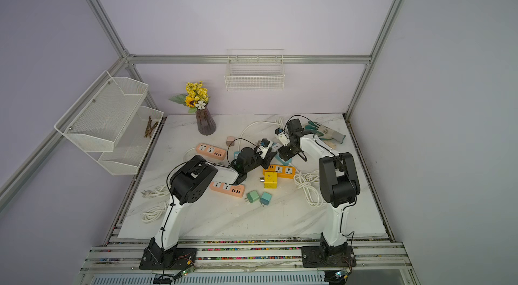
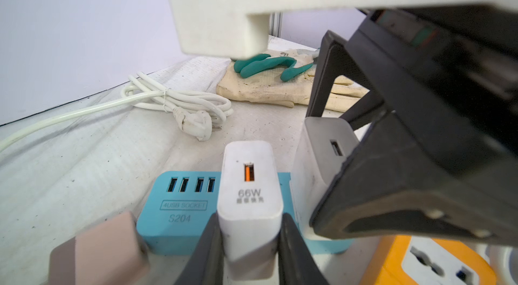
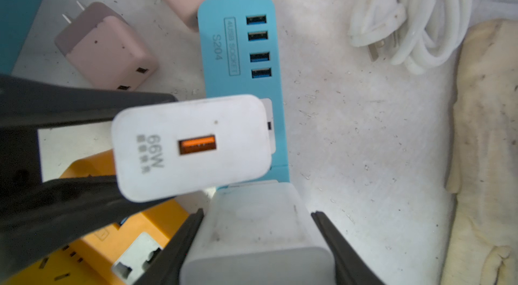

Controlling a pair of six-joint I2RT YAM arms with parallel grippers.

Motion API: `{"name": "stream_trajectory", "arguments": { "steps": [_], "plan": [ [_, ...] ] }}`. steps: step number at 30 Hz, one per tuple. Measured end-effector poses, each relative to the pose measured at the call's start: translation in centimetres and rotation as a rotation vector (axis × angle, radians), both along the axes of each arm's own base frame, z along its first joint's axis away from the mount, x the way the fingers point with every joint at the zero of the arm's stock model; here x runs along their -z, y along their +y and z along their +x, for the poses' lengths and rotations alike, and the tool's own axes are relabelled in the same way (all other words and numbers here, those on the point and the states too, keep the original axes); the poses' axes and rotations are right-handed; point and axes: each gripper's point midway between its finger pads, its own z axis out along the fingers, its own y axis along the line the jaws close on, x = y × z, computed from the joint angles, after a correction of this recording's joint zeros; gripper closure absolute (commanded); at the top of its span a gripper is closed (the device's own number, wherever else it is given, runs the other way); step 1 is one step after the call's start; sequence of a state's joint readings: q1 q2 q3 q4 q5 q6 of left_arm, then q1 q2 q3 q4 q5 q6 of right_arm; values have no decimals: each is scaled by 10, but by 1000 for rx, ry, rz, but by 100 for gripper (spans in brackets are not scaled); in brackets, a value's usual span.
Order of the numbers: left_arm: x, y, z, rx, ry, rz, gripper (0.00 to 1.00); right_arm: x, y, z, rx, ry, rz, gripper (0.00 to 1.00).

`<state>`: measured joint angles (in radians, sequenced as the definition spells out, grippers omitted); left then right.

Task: Pull the plug off the socket
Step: Remove the plug from the socket.

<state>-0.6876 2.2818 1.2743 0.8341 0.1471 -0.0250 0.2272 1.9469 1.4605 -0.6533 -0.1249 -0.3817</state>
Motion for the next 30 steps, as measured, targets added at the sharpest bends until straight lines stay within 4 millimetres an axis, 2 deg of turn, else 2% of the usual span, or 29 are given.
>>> {"name": "stream_trajectory", "arguments": {
  "steps": [3,7,9,13,15,20,23,25,30],
  "plan": [
    [-4,2,1,-8,-2,-32,100,1,0,0,3,-6,3,100],
    [-38,8,7,-22,-69,-169,100,1,0,2,11,-16,9,100],
    [-46,7,9,-18,-116,-151,100,1,0,2,16,-18,12,100],
    [-46,8,9,-46,-139,-134,100,1,0,3,21,-24,16,100],
    [-40,11,6,-60,-121,-147,100,1,0,3,21,-27,18,100],
    [-16,32,3,-120,-52,-145,100,0,0,4,22,-30,20,100],
    [-17,46,3,-154,-14,-178,100,0,0,4,25,-30,22,100],
    [-26,55,3,-177,-1,-212,100,0,0,4,31,-30,23,100],
    [-71,89,-2,-252,18,-336,100,0,-1,6,53,-34,25,100]
  ]
}}
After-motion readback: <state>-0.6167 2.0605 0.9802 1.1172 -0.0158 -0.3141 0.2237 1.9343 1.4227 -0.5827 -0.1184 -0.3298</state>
